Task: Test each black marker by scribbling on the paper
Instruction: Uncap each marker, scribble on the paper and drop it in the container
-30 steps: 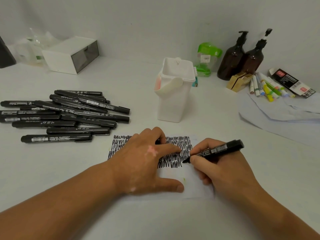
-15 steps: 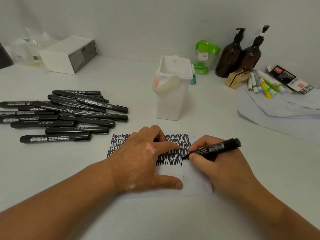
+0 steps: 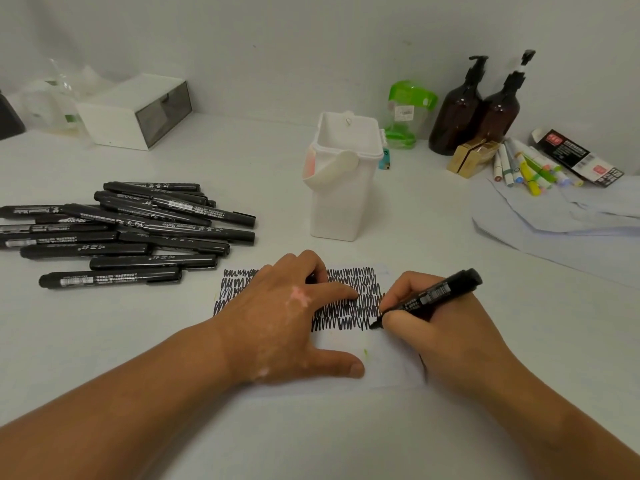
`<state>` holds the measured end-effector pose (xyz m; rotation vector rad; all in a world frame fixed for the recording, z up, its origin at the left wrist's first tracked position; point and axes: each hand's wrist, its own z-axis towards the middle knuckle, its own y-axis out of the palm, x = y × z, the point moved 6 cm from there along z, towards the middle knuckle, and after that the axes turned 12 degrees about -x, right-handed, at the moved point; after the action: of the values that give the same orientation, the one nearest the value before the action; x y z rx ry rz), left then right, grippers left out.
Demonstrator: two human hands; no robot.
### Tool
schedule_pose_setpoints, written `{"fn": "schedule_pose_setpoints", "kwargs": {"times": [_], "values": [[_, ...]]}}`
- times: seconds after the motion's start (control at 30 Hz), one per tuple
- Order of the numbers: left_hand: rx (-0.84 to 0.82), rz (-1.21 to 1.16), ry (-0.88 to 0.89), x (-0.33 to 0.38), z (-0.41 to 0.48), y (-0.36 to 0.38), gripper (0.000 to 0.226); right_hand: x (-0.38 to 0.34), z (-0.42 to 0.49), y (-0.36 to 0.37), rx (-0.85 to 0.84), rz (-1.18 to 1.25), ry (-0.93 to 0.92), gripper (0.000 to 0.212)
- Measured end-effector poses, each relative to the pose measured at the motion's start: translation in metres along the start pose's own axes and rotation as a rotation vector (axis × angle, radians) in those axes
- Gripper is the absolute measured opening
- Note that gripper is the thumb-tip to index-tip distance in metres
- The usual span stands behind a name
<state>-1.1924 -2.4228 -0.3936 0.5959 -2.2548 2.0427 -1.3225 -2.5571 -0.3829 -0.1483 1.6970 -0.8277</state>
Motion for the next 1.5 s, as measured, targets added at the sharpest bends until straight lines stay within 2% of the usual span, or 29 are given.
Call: {"fn": "schedule_pose_setpoints", "kwargs": {"times": [0.17, 0.23, 0.4, 0.43, 0.5, 0.53, 0.6, 0.7, 0.83, 1.0, 1.1, 1.13, 1.33, 1.5], "values": [[-0.003, -0.004, 0.004, 0.000, 0.001, 0.000, 0.093, 0.004, 0.002, -0.003, 0.066, -0.040, 0.011, 0.008], [0.001, 0.003, 0.003, 0.000, 0.001, -0.001, 0.093, 0.004, 0.003, -0.002, 0.050, -0.030, 0.022, 0.005], [-0.005, 0.011, 0.001, -0.001, 0.002, 0.000, 0.096, 0.004, 0.002, -0.002, 0.015, -0.020, 0.024, 0.015], [-0.012, 0.004, -0.001, -0.001, 0.002, 0.000, 0.099, 0.005, 0.001, -0.004, 0.043, 0.030, 0.018, 0.013], [-0.022, -0.043, 0.000, -0.003, 0.002, -0.002, 0.103, 0.011, -0.001, -0.010, 0.115, 0.329, 0.027, 0.006], [-0.018, -0.085, 0.006, -0.004, 0.001, -0.004, 0.101, 0.014, -0.001, -0.013, 0.148, 0.481, 0.036, 0.003], [0.016, -0.199, 0.036, -0.006, -0.001, -0.010, 0.087, 0.017, -0.001, -0.024, 0.207, 0.617, 0.032, 0.017], [0.086, -0.519, 0.033, -0.017, -0.004, -0.023, 0.068, 0.002, 0.007, -0.036, 0.169, 0.673, -0.032, 0.024], [0.239, -0.852, -0.013, -0.039, -0.008, -0.033, 0.064, -0.027, 0.029, -0.033, 0.034, 0.627, -0.098, 0.005], [0.313, -1.240, -0.036, -0.054, -0.007, -0.027, 0.052, -0.035, 0.040, -0.012, 0.000, 0.812, -0.139, 0.016], [0.335, -1.166, -0.055, -0.058, -0.005, -0.028, 0.032, -0.025, 0.037, -0.003, -0.012, 0.896, -0.130, 0.007], [0.347, -1.126, -0.048, -0.058, -0.005, -0.030, 0.029, -0.022, 0.035, -0.003, -0.001, 0.891, -0.134, 0.010], [0.319, -1.071, 0.085, -0.050, -0.002, -0.030, 0.025, -0.024, 0.030, -0.009, 0.040, 0.903, -0.203, 0.008], [0.301, -1.069, 0.141, -0.045, -0.001, -0.027, 0.024, -0.028, 0.029, 0.002, -0.016, 0.881, -0.207, 0.009]]}}
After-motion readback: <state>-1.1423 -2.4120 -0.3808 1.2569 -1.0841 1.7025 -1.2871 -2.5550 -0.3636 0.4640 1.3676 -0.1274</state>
